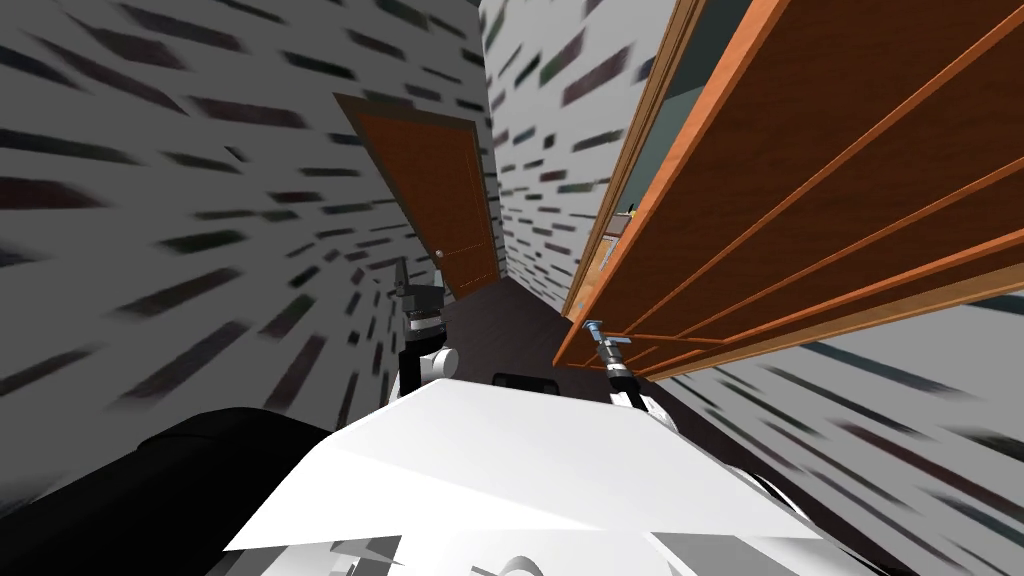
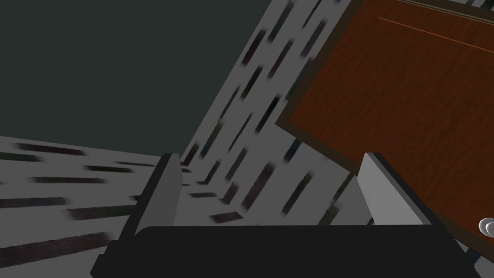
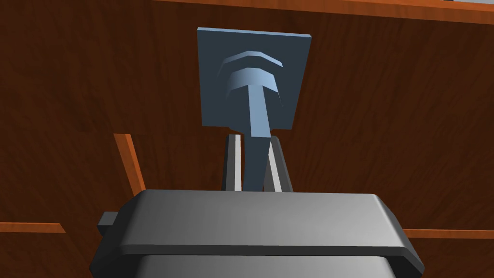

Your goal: Pull the door open

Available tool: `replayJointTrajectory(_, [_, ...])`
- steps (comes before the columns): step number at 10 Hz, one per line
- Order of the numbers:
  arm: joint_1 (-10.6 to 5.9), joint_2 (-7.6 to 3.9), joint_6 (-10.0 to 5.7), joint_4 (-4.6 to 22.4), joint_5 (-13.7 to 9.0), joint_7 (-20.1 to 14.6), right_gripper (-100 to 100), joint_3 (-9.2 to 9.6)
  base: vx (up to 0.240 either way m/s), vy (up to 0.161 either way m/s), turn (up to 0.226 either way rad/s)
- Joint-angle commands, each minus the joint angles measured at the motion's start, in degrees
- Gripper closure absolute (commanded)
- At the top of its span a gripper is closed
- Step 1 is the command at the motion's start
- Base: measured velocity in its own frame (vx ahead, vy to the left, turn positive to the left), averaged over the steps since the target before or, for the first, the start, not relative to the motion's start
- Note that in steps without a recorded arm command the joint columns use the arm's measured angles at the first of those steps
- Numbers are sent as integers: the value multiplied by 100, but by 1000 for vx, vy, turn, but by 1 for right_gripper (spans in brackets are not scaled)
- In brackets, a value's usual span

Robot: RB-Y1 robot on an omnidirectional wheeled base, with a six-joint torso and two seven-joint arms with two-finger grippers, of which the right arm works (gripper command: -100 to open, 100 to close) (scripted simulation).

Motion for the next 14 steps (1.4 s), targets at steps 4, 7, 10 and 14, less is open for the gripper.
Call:
replayJointTrajectory(4, [-264,257,335,-76,271,57,100,-138,-155,-112,78])
replayJointTrajectory(7, [-83,17,-66,111,306,-158,100,-116,-108,-29,192])
replayJointTrajectory(10, [120,-172,-339,138,366,-362,100,-113,-137,-43,143])
replayJointTrajectory(14, [314,-354,-601,164,423,-558,100,-111,-102,-35,93])
